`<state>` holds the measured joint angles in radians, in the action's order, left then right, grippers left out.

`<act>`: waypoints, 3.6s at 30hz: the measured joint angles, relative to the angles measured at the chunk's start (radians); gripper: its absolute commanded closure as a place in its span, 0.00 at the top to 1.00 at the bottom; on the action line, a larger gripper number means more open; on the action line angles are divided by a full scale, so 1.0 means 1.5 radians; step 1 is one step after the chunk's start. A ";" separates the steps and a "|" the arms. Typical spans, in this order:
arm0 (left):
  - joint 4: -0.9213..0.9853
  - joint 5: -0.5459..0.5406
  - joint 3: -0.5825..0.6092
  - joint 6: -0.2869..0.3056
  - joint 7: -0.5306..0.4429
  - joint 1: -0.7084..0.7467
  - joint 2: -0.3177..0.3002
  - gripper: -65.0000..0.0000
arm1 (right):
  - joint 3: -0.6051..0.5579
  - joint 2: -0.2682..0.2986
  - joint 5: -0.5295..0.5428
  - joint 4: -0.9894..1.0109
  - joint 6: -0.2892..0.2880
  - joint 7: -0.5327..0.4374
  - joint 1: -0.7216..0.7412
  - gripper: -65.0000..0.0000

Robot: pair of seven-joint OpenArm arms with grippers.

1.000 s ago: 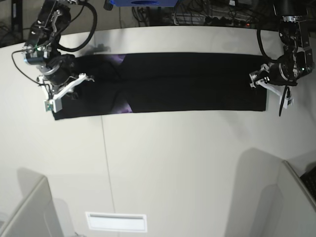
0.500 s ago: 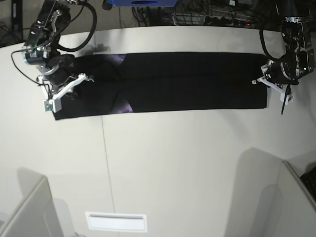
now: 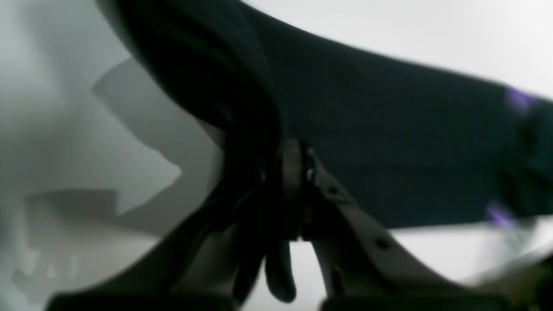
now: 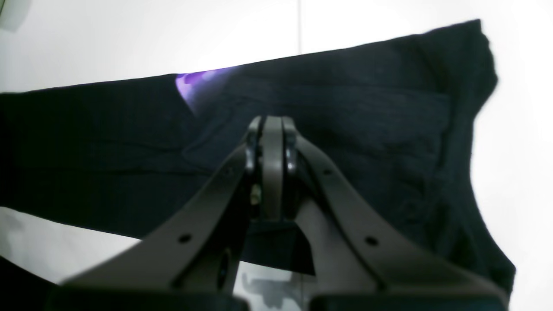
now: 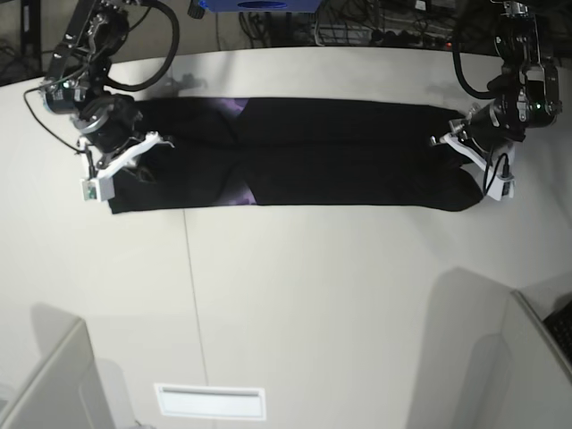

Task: Fold the T-shirt properly
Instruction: 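Grasp the strip end with the left gripper and fold it toward the right gripper, then lay the folded end onto the strip middle with the left gripper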

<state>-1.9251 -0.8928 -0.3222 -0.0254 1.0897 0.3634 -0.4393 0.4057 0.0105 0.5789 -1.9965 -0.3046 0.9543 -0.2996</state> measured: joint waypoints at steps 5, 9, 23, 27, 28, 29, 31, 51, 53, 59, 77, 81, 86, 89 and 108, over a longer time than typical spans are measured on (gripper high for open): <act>-0.007 0.018 0.018 -0.003 0.040 -0.008 0.054 0.00 | 0.000 0.000 -0.004 0.000 0.001 0.000 0.000 0.00; -0.007 0.011 0.113 -0.005 0.044 -0.050 0.071 0.00 | 0.000 0.000 -0.002 0.000 0.001 0.000 0.001 0.00; 0.099 0.022 0.252 -0.007 0.044 -0.146 0.175 0.00 | 0.000 0.002 -0.002 0.000 0.001 0.000 0.000 0.00; 0.106 0.019 0.274 -0.038 0.041 -0.155 0.184 0.00 | 0.000 0.007 -0.002 0.000 0.001 0.001 0.000 0.00; 0.106 0.020 0.276 -0.053 0.042 -0.155 0.184 0.00 | 0.000 0.011 -0.002 0.000 0.001 0.000 0.000 0.00; 0.106 0.017 0.276 -0.070 0.042 -0.155 0.186 0.00 | 0.000 0.015 -0.003 0.000 0.001 0.001 0.000 0.00; 0.106 0.019 0.275 -0.072 0.042 -0.158 0.193 0.00 | 0.001 0.015 -0.004 0.001 0.001 -0.002 0.000 0.00; 0.109 0.019 0.324 -0.081 0.042 -0.190 0.215 0.00 | 0.000 0.013 -0.004 0.001 0.001 0.000 -0.002 0.00; 0.109 0.019 0.325 -0.081 0.042 -0.190 0.215 0.00 | 0.000 0.013 -0.004 0.000 0.001 0.000 -0.002 0.00; 0.109 0.019 0.325 -0.081 0.042 -0.190 0.215 0.00 | 0.000 0.013 -0.004 0.001 0.001 0.000 -0.002 0.00; 0.109 0.018 0.329 -0.081 0.042 -0.183 0.215 0.00 | 0.000 0.013 -0.004 0.000 0.001 0.000 -0.002 0.00; 0.109 0.017 0.329 -0.081 0.042 -0.183 0.215 0.00 | 0.000 0.013 -0.004 0.001 0.001 0.000 -0.002 0.00; 0.109 0.017 0.329 -0.081 0.042 -0.183 0.215 0.00 | 0.000 0.013 -0.004 0.000 0.001 0.000 -0.002 0.00; 0.109 0.017 0.329 -0.081 0.042 -0.183 0.215 0.00 | 0.000 0.013 -0.004 0.001 0.001 0.000 -0.002 0.00; 0.147 0.017 0.330 -0.081 0.042 -0.189 0.226 0.44 | 0.000 0.013 -0.004 0.001 0.001 0.000 -0.002 0.00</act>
<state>-1.7050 -0.8680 0.1722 -0.1467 1.1526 0.0799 -0.1009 0.4057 0.0299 0.5732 -1.9957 -0.3038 0.9543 -0.3027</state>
